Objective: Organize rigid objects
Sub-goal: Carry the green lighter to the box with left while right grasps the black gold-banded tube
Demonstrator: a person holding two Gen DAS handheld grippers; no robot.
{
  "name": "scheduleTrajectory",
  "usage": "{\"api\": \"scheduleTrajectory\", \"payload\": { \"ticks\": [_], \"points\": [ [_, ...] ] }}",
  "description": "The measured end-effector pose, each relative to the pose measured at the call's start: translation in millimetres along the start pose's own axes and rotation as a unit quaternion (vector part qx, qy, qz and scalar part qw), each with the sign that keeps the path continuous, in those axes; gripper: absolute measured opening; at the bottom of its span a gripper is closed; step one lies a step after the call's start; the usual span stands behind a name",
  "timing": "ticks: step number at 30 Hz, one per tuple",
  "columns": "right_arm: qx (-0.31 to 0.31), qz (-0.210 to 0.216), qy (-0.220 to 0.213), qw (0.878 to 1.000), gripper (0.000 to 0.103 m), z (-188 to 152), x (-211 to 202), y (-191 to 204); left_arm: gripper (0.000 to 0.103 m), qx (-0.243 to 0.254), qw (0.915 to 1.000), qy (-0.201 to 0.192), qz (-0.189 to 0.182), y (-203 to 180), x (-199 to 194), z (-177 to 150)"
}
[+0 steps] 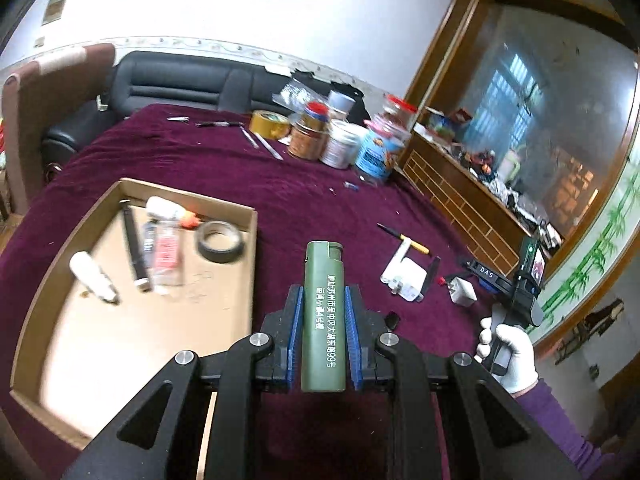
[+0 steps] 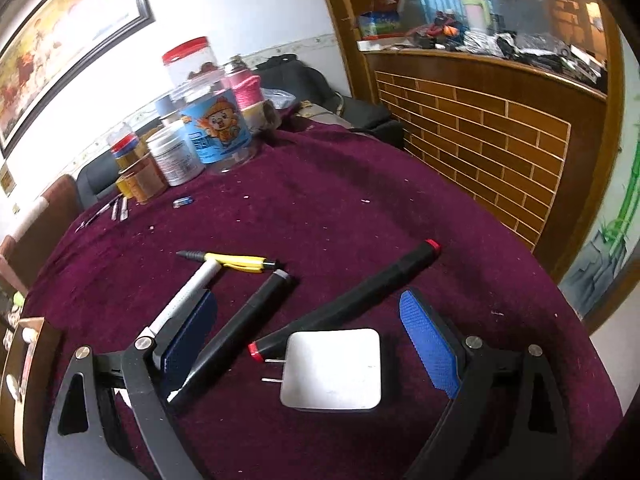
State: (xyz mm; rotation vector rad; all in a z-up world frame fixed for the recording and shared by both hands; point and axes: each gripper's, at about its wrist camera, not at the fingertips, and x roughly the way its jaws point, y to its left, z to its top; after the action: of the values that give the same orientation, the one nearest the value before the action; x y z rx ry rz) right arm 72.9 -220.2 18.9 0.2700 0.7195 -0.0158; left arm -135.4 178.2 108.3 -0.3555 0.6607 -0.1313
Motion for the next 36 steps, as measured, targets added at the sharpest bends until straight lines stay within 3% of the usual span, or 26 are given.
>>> {"api": "scheduleTrajectory", "payload": {
  "ticks": [1, 2, 5, 9, 10, 11, 12, 14, 17, 23, 33, 34, 35, 36],
  "points": [
    [0.004, -0.011, 0.004, 1.000, 0.091, 0.3, -4.2, -0.2, 0.017, -0.001, 1.0000, -0.001, 0.002, 3.9, -4.2, -0.9],
    [0.008, 0.010, 0.008, 1.000, 0.086, -1.8, -17.8, 2.4, 0.017, -0.001, 1.0000, -0.002, 0.006, 7.5, -7.3, -2.4],
    [-0.016, 0.101, 0.038, 0.994, 0.086, -14.7, -52.7, 29.7, 0.017, -0.006, 0.9999, -0.003, 0.010, 21.2, -11.1, -5.2],
    [-0.079, 0.201, 0.138, 0.967, 0.084, -54.0, -63.8, 88.3, 0.017, -0.031, 0.9995, -0.005, -0.003, 34.6, -9.9, -9.4],
    [-0.082, 0.210, 0.156, 0.962, 0.075, -61.5, -60.1, 96.8, 0.017, -0.036, 0.9993, -0.005, -0.006, 37.6, -11.0, -11.2],
    [-0.083, 0.220, 0.179, 0.955, 0.060, -70.5, -53.4, 107.0, 0.017, -0.039, 0.9992, -0.005, -0.008, 40.9, -11.5, -12.9],
    [-0.082, 0.225, 0.199, 0.950, 0.054, -77.7, -45.1, 115.8, 0.017, -0.039, 0.9992, -0.005, -0.007, 43.2, -13.1, -14.6],
    [-0.083, 0.214, 0.213, 0.950, 0.043, -87.6, -32.8, 130.6, 0.017, -0.042, 0.9991, -0.007, -0.004, 49.4, -17.0, -17.1],
    [-0.093, 0.201, 0.214, 0.952, 0.043, -95.6, -25.4, 149.8, 0.017, -0.050, 0.9986, -0.014, 0.005, 62.6, -25.5, -18.3],
    [-0.168, 0.120, 0.171, 0.963, 0.043, -111.0, -27.4, 181.9, 0.017, -0.069, 0.9974, -0.018, 0.011, 85.0, -29.5, -19.7],
    [-0.201, 0.105, 0.160, 0.961, 0.041, -117.0, -35.1, 183.4, 0.017, -0.080, 0.9966, 0.004, 0.018, 93.2, -18.1, -25.0],
    [-0.199, 0.099, 0.157, 0.962, 0.033, -117.4, -35.7, 182.9, 0.017, -0.080, 0.9966, 0.005, 0.020, 93.0, -17.6, -25.1],
    [-0.195, 0.098, 0.155, 0.964, 0.017, -116.7, -36.0, 180.6, 0.017, -0.080, 0.9965, 0.005, 0.022, 93.1, -17.7, -25.1],
    [-0.190, 0.103, 0.157, 0.964, 0.015, -116.0, -35.5, 178.7, 0.017, -0.080, 0.9965, 0.005, 0.026, 93.8, -18.1, -24.7]
  ]
}}
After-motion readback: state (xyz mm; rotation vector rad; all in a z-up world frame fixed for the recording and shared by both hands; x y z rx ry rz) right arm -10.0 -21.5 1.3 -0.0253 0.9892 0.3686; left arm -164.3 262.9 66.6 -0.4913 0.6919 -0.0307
